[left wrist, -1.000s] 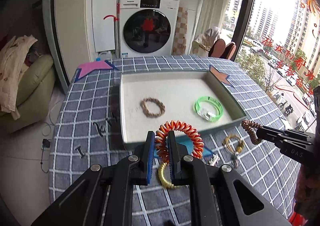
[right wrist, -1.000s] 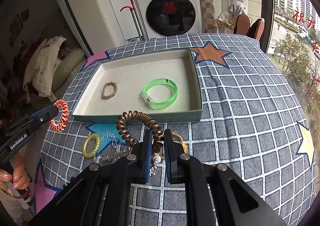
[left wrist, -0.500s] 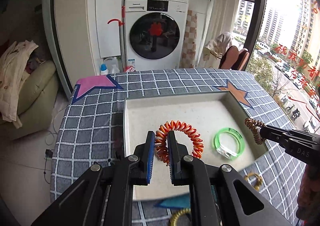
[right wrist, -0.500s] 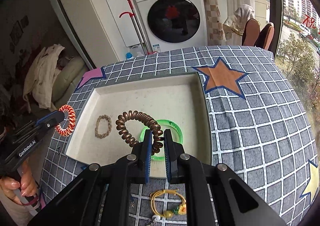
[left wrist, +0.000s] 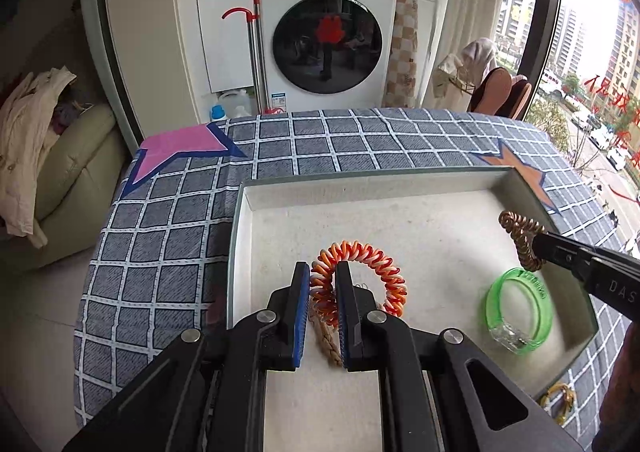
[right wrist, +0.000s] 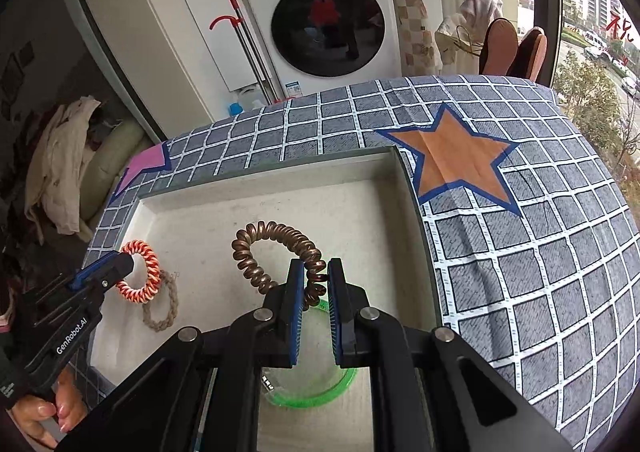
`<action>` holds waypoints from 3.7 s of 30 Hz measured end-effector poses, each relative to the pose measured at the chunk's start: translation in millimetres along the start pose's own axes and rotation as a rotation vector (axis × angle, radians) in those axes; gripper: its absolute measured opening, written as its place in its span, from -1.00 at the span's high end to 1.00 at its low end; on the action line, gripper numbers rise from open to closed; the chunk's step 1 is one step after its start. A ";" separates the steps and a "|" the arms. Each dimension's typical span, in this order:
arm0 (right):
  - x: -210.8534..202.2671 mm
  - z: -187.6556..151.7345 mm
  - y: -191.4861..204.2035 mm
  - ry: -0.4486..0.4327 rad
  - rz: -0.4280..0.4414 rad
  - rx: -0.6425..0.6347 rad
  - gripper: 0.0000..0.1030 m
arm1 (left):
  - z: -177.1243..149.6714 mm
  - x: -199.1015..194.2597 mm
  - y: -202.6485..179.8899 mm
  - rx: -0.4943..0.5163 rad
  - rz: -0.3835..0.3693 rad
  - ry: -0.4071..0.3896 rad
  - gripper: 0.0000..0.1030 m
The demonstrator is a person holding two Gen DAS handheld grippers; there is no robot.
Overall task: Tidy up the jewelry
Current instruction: 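Carry both coil ties into the tray while the right tool opens to drop the brown one, then open the left tool to drop the orange coil tie into the tray, then move the left tool onto the black hair clip while the right tool approaches the silver charm chain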
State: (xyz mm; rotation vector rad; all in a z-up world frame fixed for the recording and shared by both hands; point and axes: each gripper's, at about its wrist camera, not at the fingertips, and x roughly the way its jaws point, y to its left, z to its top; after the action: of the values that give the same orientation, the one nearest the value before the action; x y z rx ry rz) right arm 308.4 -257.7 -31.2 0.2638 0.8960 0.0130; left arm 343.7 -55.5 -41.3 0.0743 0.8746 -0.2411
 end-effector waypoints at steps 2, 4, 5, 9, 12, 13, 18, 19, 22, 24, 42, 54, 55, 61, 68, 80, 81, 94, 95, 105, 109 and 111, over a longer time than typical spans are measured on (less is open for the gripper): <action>5.6 -0.4 0.0 0.003 -0.009 -0.002 0.75 | -1.3 5.3 -2.7 0.013 0.015 0.006 0.36; 11.0 -1.0 0.5 0.010 -0.017 -0.006 0.75 | -2.8 11.0 -3.9 0.016 0.020 0.018 0.36; 13.0 -1.8 1.2 0.012 -0.021 -0.011 0.75 | -3.7 13.3 -4.5 0.017 0.021 0.025 0.36; 16.3 -3.8 5.4 0.009 -0.034 -0.041 0.74 | -6.5 20.9 -8.1 0.042 0.052 0.031 0.36; 19.2 -5.5 8.0 0.018 -0.039 -0.055 0.71 | -8.6 24.2 -11.4 0.055 0.070 0.035 0.36; 19.5 -6.4 8.2 0.016 -0.043 -0.057 0.71 | -9.6 25.3 -12.1 0.058 0.074 0.038 0.36; 20.8 -7.9 7.7 0.023 -0.034 -0.056 0.54 | -10.3 25.2 -15.8 0.078 0.104 0.030 0.35; 21.0 -8.0 7.9 0.026 -0.034 -0.055 0.42 | -10.4 24.9 -16.8 0.083 0.113 0.029 0.35; 17.1 -9.2 9.3 0.011 -0.022 -0.056 0.03 | -10.5 23.8 -17.0 0.082 0.121 0.031 0.35; 13.6 -9.4 10.6 0.002 -0.009 -0.056 0.03 | -10.3 23.0 -16.1 0.077 0.120 0.032 0.35; -37.2 -24.0 8.2 -0.086 0.059 0.027 -0.18 | -6.7 -6.6 -15.6 0.038 0.069 -0.034 -1.00; -62.0 -43.1 4.0 -0.095 0.064 0.049 -0.58 | -14.4 -50.7 -15.0 0.046 0.046 -0.091 -1.00; -65.3 -45.9 4.6 -0.096 0.074 0.051 -0.59 | -17.5 -55.0 -14.0 0.048 0.046 -0.094 -1.00; -86.7 -65.9 12.5 -0.114 0.077 0.022 -0.76 | -35.3 -79.4 -7.4 0.046 0.043 -0.098 -1.00; -115.8 -95.1 19.5 -0.173 0.091 0.006 -0.77 | -62.4 -108.2 6.1 0.016 0.039 -0.100 -1.00; -124.9 -142.1 15.7 -0.023 0.070 0.002 -0.77 | -124.0 -134.6 19.7 0.007 0.025 -0.041 -1.00; -124.5 -147.6 14.7 -0.009 0.073 0.002 -0.77 | -129.3 -136.7 21.0 0.000 0.025 -0.037 -1.00; -124.9 -195.6 -1.1 0.065 0.017 0.015 -0.77 | -184.6 -156.1 28.8 -0.070 0.002 0.004 -1.00; -124.7 -197.0 -2.9 0.067 0.012 0.019 -0.77 | -188.0 -156.9 28.0 -0.068 0.003 0.006 -1.00; -123.1 -201.3 0.8 0.071 -0.021 0.004 -0.77 | -207.6 -151.6 3.3 0.004 0.007 0.030 -1.00; -121.8 -199.4 3.4 0.065 -0.030 0.009 -0.77 | -211.6 -151.9 1.6 0.019 0.006 0.030 -1.00; -119.9 -198.5 3.5 0.064 -0.033 0.014 -0.77 | -212.7 -151.4 2.4 0.019 0.007 0.035 -1.00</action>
State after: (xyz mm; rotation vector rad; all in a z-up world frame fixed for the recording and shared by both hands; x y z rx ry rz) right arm 80.1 -224.8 -56.1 0.2631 0.9642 -0.0159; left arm 91.5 8.5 -61.5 0.0996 0.9065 -0.2423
